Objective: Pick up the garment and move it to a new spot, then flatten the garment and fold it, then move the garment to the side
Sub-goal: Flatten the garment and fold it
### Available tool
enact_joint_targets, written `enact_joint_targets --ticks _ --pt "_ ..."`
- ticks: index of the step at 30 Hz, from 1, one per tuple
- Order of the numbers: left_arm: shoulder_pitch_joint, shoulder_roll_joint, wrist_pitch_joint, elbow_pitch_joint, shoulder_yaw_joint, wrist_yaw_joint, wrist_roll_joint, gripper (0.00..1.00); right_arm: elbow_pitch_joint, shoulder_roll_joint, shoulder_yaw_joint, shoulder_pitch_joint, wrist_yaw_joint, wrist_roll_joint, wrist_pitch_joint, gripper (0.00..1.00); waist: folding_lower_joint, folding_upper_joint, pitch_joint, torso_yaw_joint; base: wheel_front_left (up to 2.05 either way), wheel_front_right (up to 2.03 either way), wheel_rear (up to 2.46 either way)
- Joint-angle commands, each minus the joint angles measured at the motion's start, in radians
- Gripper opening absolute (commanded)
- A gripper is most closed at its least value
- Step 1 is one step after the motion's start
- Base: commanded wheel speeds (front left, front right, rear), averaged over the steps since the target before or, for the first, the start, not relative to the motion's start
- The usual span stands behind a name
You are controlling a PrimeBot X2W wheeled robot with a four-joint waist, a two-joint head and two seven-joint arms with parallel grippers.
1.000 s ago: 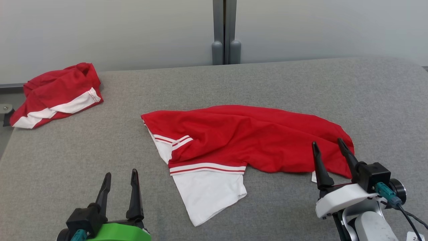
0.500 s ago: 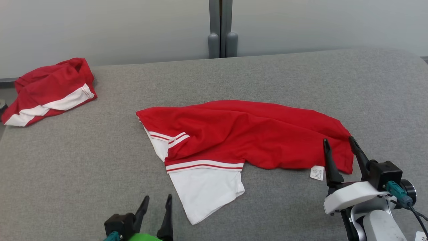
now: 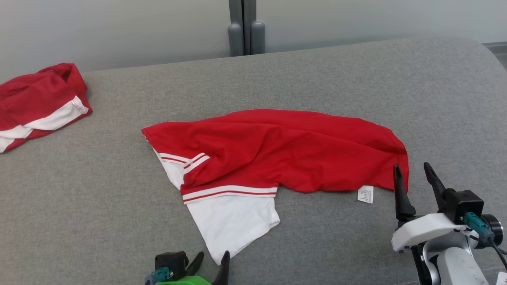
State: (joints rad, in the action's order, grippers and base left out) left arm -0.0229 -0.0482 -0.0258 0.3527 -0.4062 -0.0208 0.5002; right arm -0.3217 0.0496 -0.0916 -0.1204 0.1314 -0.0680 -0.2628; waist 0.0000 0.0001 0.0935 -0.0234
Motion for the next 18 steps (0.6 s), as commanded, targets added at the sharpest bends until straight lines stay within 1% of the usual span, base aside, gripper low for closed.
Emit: enact_joint_targets --ticks 1,2,3,4,6,12,18 --pt "0.020 -0.004 -0.006 0.003 -0.003 -0.005 0.009 1.00 -0.007 0.002 -0.012 -0.012 -0.001 0.003 -0.003 1.00 0.0000 -0.0001 0.010 -0.010 0.00 0.00 0.00" --pt "0.021 -0.004 -0.012 0.007 -0.007 -0.005 0.015 0.84 -0.018 0.002 -0.022 -0.010 -0.002 0.006 -0.003 1.00 0.0000 -0.0001 0.012 -0.012 0.00 0.00 0.00" --pt "0.022 -0.004 -0.017 0.009 -0.011 -0.004 0.015 0.60 -0.030 0.002 -0.034 -0.009 -0.002 0.009 -0.003 1.00 0.0000 -0.0001 0.014 -0.013 0.00 0.00 0.00" --pt "0.023 -0.004 -0.016 0.009 -0.016 -0.003 0.018 0.29 -0.047 0.002 -0.051 -0.013 -0.001 0.017 -0.003 1.00 0.0000 -0.0001 0.016 -0.013 0.00 0.00 0.00" --pt "0.028 -0.004 -0.015 0.007 -0.025 -0.001 0.022 0.00 -0.086 0.002 -0.085 -0.025 -0.002 0.032 -0.003 1.00 0.0000 -0.0001 0.019 -0.011 0.00 0.00 0.00" --pt "0.042 -0.005 0.000 -0.008 -0.032 0.007 0.020 0.00 -0.235 0.001 -0.177 -0.088 -0.001 0.088 0.006 1.00 0.0000 -0.0001 0.023 0.007 0.00 0.00 0.00" --pt "0.049 -0.011 0.018 -0.029 -0.033 0.004 0.014 0.00 -0.411 0.002 -0.193 -0.178 -0.002 0.115 0.064 1.00 0.0000 -0.0001 0.028 0.026 0.00 0.00 0.00"
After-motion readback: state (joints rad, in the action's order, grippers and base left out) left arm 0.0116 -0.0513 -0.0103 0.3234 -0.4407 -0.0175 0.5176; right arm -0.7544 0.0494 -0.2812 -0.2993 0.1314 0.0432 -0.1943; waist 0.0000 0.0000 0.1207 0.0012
